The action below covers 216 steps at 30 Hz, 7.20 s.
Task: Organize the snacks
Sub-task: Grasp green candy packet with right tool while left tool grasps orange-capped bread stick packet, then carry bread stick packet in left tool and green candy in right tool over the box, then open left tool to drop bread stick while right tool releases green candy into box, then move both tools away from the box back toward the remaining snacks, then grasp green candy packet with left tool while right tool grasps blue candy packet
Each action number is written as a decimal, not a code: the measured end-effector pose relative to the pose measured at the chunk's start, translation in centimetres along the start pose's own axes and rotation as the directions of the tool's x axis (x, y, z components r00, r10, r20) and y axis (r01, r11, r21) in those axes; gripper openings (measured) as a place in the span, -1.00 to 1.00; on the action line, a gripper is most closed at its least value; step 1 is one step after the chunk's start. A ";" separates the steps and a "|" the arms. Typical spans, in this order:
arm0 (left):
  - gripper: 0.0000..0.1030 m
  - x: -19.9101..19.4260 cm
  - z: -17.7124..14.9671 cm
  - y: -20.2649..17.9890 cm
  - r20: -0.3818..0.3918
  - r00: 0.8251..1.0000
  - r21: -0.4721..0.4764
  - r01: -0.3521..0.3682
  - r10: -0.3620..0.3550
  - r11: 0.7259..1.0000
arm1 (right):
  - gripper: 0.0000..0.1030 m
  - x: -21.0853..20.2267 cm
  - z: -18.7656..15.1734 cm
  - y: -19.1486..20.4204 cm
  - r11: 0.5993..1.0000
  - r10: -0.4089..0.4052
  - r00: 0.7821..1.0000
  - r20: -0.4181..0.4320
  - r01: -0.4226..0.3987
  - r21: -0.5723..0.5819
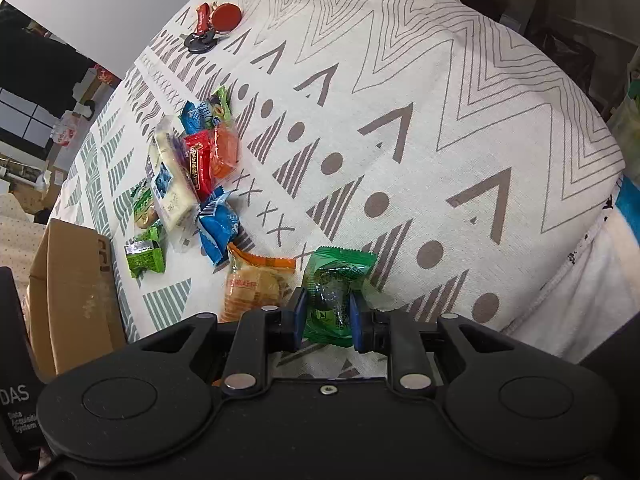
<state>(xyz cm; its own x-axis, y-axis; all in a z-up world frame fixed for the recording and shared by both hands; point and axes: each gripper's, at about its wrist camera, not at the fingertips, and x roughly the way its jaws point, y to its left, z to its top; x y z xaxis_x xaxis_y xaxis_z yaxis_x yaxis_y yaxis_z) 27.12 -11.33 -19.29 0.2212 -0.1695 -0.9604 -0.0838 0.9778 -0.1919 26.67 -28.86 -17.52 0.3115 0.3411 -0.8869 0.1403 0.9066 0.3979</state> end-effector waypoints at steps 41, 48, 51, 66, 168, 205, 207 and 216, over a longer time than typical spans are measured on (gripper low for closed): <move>-0.56 -8.8 -3.8 2.6 0.150 0.980 -0.158 -0.107 0.131 0.982 | -0.56 -3.4 -1.9 1.2 0.978 0.201 0.976 0.084 -0.195 -0.075; -0.56 -12.1 -2.9 3.7 0.202 0.971 -0.185 -0.091 0.128 0.979 | -0.56 -4.4 -1.7 4.0 0.964 0.248 0.966 0.076 -0.238 -0.121; -0.56 -13.5 -2.7 4.7 0.226 0.967 -0.208 -0.070 0.118 0.976 | -0.56 -4.9 -1.7 5.9 0.955 0.266 0.962 0.070 -0.252 -0.155; -0.56 -18.6 -1.4 10.4 0.303 0.948 -0.256 -0.015 0.095 0.967 | -0.56 -6.4 -1.9 14.8 0.929 0.298 0.952 0.075 -0.271 -0.252; 0.66 -15.6 0.6 8.6 0.303 0.948 -0.276 -0.014 0.100 0.961 | 0.35 -5.4 1.2 8.0 0.951 0.241 0.968 0.075 -0.220 -0.218; 0.52 -3.0 6.6 10.7 0.181 0.982 -0.364 0.018 0.052 0.931 | -0.09 6.4 3.7 9.7 0.943 0.027 0.993 -0.116 -0.064 -0.325; 0.52 -2.6 6.7 10.8 0.181 0.982 -0.362 0.018 0.052 0.932 | -0.26 6.5 3.7 9.9 0.938 0.018 0.994 -0.106 -0.054 -0.343; 0.37 -1.6 6.8 11.0 0.192 0.980 -0.354 0.016 0.056 0.935 | -0.58 5.8 4.0 9.0 0.940 -0.004 0.995 -0.103 -0.031 -0.339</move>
<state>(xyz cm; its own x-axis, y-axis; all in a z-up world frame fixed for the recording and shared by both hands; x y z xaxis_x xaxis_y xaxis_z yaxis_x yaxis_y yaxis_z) 32.47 0.56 -18.46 0.3985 -0.0876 -0.9130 -0.4188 0.8682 -0.2661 33.48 -19.69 -18.13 0.2129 0.3614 -0.9078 -0.1963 0.9259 0.3226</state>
